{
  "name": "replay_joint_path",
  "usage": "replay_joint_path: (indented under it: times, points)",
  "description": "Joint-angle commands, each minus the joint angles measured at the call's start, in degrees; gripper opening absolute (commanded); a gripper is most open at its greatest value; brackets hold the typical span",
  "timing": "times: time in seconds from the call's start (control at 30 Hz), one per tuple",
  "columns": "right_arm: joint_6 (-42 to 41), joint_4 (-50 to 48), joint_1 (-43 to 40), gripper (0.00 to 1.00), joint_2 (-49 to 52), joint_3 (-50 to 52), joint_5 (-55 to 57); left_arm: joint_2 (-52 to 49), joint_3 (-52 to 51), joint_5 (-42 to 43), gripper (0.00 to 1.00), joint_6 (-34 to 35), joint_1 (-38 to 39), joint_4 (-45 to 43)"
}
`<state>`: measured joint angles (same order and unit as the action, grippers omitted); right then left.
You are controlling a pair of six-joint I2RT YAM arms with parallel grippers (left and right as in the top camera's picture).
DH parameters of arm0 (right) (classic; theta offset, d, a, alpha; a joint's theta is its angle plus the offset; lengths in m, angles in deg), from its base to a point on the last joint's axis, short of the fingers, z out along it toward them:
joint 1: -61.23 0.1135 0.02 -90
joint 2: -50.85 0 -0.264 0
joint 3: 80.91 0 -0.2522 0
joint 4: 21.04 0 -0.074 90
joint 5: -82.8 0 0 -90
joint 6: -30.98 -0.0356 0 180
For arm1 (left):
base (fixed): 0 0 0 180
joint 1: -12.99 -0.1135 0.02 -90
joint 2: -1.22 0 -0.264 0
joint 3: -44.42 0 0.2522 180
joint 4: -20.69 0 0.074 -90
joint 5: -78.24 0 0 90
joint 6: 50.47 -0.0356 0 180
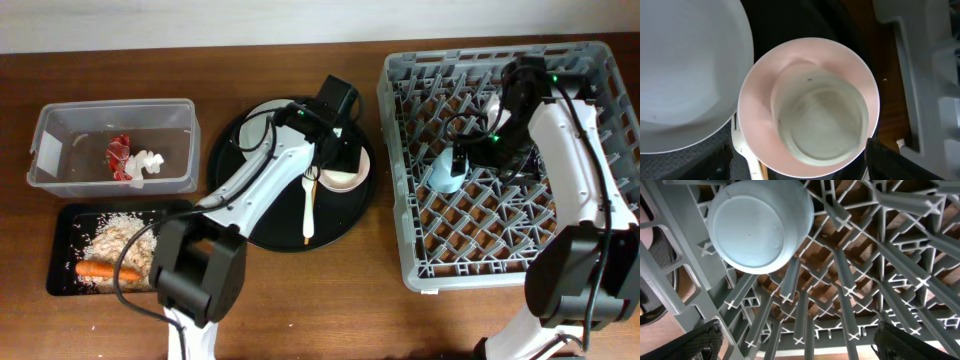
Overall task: Sort waste into correct bins and load items into the dishwasher rack
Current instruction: 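Place the light-blue cup upside down in the rack with the right gripper, then grasp the white cup from the pink bowl with the left gripper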
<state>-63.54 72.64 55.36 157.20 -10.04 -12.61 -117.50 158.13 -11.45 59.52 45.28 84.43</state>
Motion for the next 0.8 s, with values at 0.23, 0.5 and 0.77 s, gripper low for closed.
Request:
replay_joint_path:
  times: [0.23, 0.5, 0.77]
  points:
    - [-0.5, -0.2, -0.2, 0.99, -0.5, 0.3, -0.8, -3.4, 0.2, -4.6, 0.87, 1.4, 3.7, -5.8]
    - [-0.5, -0.2, -0.2, 0.99, -0.5, 0.3, -0.8, -3.5, 0.2, -6.4, 0.75, 1.4, 3.8, -5.0]
    - [-0.5, -0.2, -0.2, 0.99, -0.5, 0.3, -0.8, -5.6, 0.8, -6.4, 0.63, 0.9, 3.0, -4.0]
